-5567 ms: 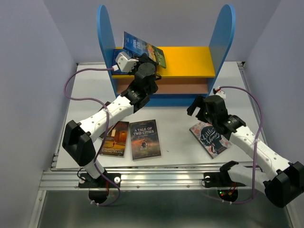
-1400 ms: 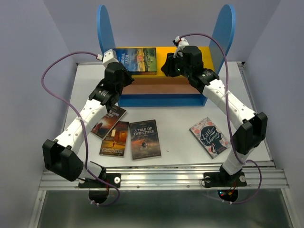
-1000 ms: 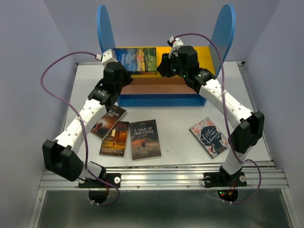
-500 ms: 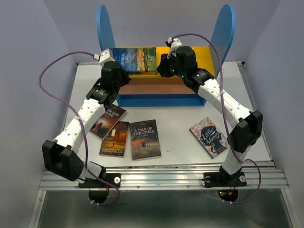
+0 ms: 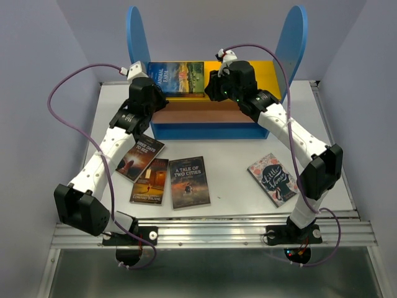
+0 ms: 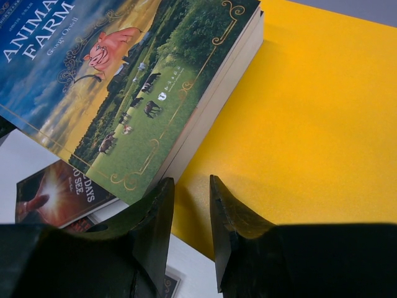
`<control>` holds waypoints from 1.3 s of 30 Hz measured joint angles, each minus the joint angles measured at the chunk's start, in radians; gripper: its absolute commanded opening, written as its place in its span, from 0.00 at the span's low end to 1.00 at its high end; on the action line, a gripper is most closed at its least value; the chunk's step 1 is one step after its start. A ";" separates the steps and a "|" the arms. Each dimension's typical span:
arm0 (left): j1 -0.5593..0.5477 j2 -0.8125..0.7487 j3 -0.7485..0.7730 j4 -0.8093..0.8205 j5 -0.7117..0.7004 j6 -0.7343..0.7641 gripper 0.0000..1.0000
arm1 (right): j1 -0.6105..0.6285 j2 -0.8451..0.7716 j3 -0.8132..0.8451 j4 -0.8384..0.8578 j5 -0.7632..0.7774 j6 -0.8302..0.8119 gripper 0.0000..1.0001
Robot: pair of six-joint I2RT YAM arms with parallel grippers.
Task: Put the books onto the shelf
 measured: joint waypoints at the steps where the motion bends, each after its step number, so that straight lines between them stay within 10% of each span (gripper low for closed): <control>1: 0.001 0.000 0.000 0.000 0.004 0.004 0.00 | 0.000 0.000 0.000 0.000 0.000 0.000 0.36; 10: 0.003 -0.032 -0.010 -0.007 0.069 0.016 0.03 | 0.005 -0.005 -0.004 0.000 0.032 0.005 0.42; 14: 0.003 -0.116 -0.071 -0.006 0.127 0.018 0.63 | 0.011 -0.034 -0.022 -0.002 0.107 0.020 0.72; 18: 0.003 -0.235 -0.159 -0.003 0.202 0.024 0.99 | 0.012 -0.114 -0.088 -0.005 0.207 0.039 1.00; 30: 0.002 -0.479 -0.585 0.003 0.364 -0.035 0.99 | 0.012 -0.668 -0.667 -0.005 0.248 0.218 1.00; 39: -0.012 -0.414 -0.895 0.042 0.487 -0.115 0.99 | 0.021 -0.583 -0.979 -0.013 -0.032 0.360 1.00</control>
